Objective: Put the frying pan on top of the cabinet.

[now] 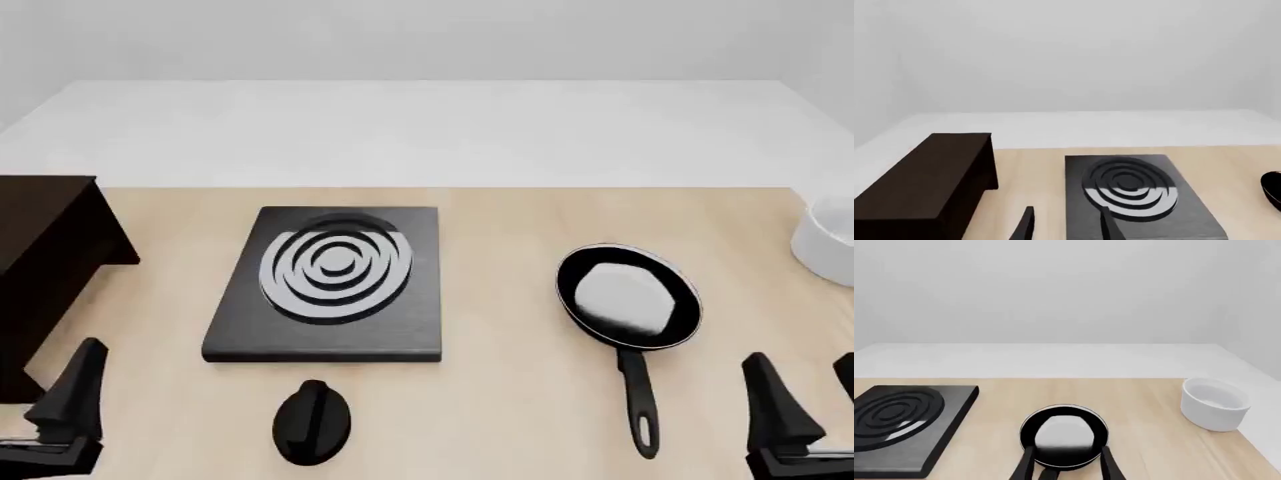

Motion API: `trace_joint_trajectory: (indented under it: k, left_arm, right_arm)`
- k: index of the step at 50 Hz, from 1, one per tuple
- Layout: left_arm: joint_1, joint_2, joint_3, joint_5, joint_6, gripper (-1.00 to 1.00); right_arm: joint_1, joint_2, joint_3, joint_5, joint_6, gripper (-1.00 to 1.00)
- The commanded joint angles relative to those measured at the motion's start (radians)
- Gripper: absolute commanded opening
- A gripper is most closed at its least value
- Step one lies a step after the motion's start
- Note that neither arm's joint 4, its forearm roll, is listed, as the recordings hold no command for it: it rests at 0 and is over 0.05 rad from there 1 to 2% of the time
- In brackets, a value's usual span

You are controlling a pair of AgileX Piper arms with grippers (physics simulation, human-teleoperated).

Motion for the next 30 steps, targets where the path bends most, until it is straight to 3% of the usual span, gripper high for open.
trace_joint_trajectory:
  k: [1, 7, 16, 21, 23, 30]
  left_arm:
    - [0.013, -0.053, 0.032, 0.057, -0.002, 1.00]
    - [-0.017, -0.055, 0.035, 0.036, -0.024, 1.00]
    - [-0.036, -0.040, 0.030, 0.015, 0.000, 1.00]
    - [-0.088, 0.077, -0.010, -0.086, 0.016, 1.00]
    - [-0.119, 0.099, -0.023, -0.129, 0.056, 1.00]
    - [-0.233, 0.433, -0.119, -0.354, 0.025, 1.00]
  right_arm:
    - [0.000, 0.006, -0.003, -0.003, 0.003, 1.00]
    - [0.000, 0.011, 0.000, -0.009, 0.000, 1.00]
    - [-0.002, 0.022, -0.001, -0.019, -0.001, 1.00]
    - [-0.004, 0.029, -0.001, -0.025, 0.002, 1.00]
    - [-0.006, 0.028, -0.003, -0.024, 0.004, 1.00]
    - [-0.009, 0.029, -0.003, -0.027, 0.004, 1.00]
